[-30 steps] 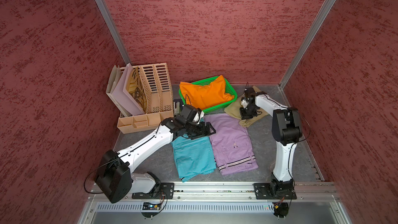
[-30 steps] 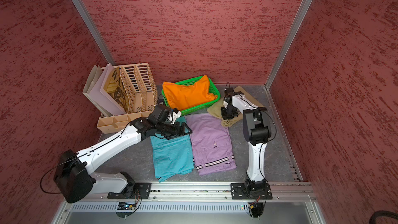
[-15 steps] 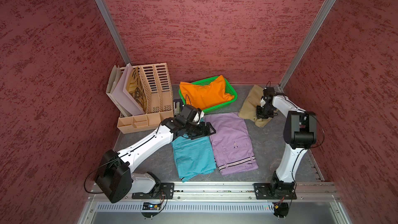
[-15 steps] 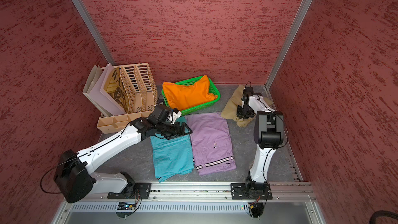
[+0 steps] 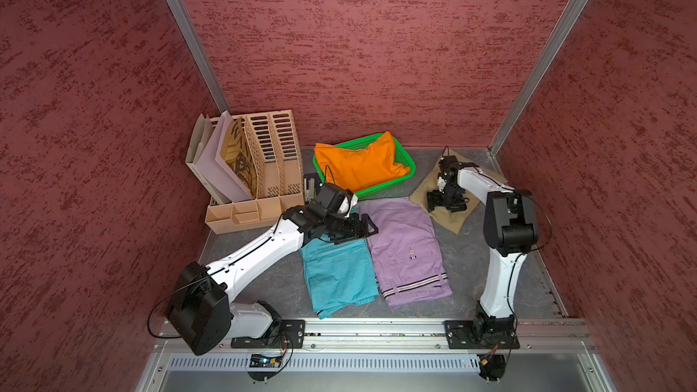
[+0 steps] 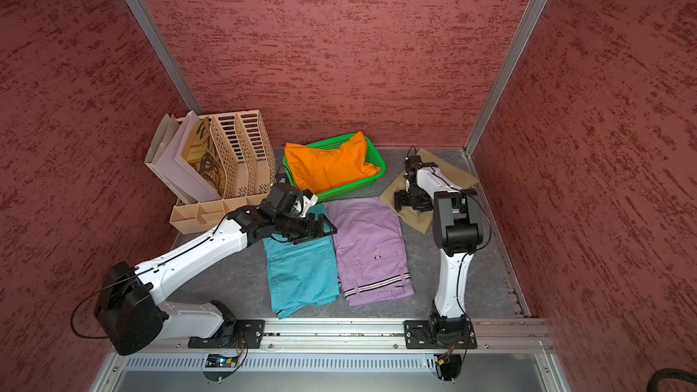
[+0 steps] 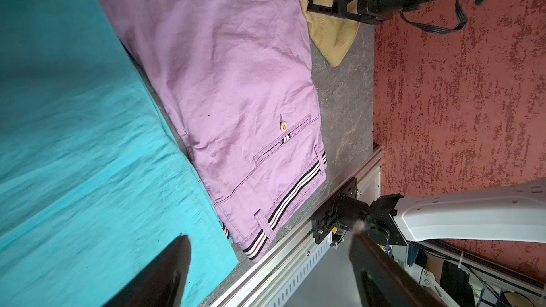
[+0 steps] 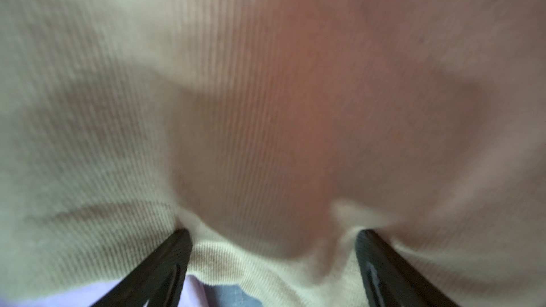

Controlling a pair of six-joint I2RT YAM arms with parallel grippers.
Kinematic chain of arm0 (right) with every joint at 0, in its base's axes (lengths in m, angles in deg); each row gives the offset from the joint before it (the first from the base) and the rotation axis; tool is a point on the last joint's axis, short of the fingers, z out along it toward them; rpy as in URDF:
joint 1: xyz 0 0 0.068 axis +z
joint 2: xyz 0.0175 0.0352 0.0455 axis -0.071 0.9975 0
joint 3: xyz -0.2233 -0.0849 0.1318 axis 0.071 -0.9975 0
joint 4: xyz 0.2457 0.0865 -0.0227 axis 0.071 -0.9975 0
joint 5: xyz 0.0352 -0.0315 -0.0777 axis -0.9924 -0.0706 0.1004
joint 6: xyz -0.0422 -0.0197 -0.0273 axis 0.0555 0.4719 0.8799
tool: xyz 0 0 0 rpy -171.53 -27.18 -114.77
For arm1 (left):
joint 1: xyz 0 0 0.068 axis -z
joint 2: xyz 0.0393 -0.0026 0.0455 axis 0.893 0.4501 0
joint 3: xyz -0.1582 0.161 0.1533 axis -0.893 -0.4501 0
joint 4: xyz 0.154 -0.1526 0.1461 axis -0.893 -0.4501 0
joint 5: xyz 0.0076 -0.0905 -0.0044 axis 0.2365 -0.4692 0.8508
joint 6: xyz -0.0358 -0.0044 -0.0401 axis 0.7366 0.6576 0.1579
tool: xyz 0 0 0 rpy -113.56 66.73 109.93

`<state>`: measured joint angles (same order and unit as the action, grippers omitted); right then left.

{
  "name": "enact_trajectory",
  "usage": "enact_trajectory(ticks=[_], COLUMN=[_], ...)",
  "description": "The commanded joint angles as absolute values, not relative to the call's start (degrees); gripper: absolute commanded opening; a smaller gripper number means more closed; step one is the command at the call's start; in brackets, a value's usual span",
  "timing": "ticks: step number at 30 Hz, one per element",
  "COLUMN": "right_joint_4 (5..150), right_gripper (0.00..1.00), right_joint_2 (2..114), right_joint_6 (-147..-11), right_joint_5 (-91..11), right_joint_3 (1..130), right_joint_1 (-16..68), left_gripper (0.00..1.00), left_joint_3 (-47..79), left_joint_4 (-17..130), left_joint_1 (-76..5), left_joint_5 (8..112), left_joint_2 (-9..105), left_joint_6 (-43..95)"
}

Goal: Put the folded long pants in the basket
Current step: Pick up the long pant from the corner of the board.

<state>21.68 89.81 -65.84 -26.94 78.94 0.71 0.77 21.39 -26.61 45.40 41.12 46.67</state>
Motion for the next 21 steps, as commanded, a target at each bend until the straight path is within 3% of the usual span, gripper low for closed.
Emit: enact_trajectory(ticks=[1, 8, 14, 21], right_joint_4=[18.7, 20.8, 23.0, 21.0], right_gripper=[0.89, 0.87, 0.98, 0.99], right_joint_2=[94.9, 93.7, 90.5, 94.6], right_joint_6=[-65.8, -66.2, -65.7, -65.3], right_joint_5=[-19.9, -16.2, -16.8, -16.5], right_joint_3=[79.7, 79.8, 80.9, 84.3], right_joint_1=[1.2, 1.3, 1.2, 1.0], left_gripper=[0.89, 0.89, 0.89, 0.89], left_joint_3=[1.6, 2.2, 2.4, 2.0], left_joint_4=[21.5, 21.0, 20.8, 21.0], left_joint_1=[-26.4, -26.4, -26.4, -26.4], left_joint_5=[45.0, 45.2, 45.2, 45.3], left_joint_2=[41.8, 42.5, 42.5, 42.5], left_joint_6=[46.0, 45.8, 45.7, 45.8])
